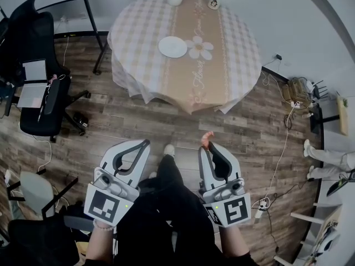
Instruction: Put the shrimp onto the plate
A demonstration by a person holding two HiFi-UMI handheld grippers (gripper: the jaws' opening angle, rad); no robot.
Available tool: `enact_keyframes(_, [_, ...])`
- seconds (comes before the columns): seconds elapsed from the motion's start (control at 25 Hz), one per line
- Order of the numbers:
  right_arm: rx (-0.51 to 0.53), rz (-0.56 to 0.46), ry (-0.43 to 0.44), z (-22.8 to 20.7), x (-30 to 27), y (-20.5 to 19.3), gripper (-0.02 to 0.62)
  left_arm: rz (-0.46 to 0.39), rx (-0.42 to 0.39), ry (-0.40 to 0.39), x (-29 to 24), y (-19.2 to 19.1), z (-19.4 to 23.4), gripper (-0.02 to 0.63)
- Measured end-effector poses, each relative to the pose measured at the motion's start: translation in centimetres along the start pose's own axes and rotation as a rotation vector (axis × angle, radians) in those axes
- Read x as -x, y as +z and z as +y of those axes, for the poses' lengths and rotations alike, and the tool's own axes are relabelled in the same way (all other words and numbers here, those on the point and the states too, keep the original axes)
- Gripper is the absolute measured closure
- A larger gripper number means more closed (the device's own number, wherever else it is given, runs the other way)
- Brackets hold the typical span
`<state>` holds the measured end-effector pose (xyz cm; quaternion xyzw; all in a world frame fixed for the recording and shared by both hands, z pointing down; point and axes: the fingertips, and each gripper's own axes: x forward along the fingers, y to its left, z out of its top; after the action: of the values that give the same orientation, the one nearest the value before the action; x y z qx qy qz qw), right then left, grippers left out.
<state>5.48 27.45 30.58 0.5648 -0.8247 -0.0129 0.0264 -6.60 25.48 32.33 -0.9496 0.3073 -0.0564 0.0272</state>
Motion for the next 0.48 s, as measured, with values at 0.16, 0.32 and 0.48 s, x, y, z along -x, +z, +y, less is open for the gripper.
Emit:
enact_keyframes(0.16, [-0.003,-0.004,0.009,-1.3,-1.0,-0.2,0.557,0.006,-0.02,-0.001,-1.3,0.1,0.4,0.606])
enact_keyframes(0.32, [-0.012,-0.007,0.023,-2.7,-2.5,-0.5,0.557,0.015,-0.016,0.013,-3.1,0.0,1.3,0.606])
enact_keyframes(0.48, [-0.018,0.0,0.047,-4.3,-4.3,-0.9,0.557,0.017,-0.006,0.027,-5.3,0.0,2.2,0.606])
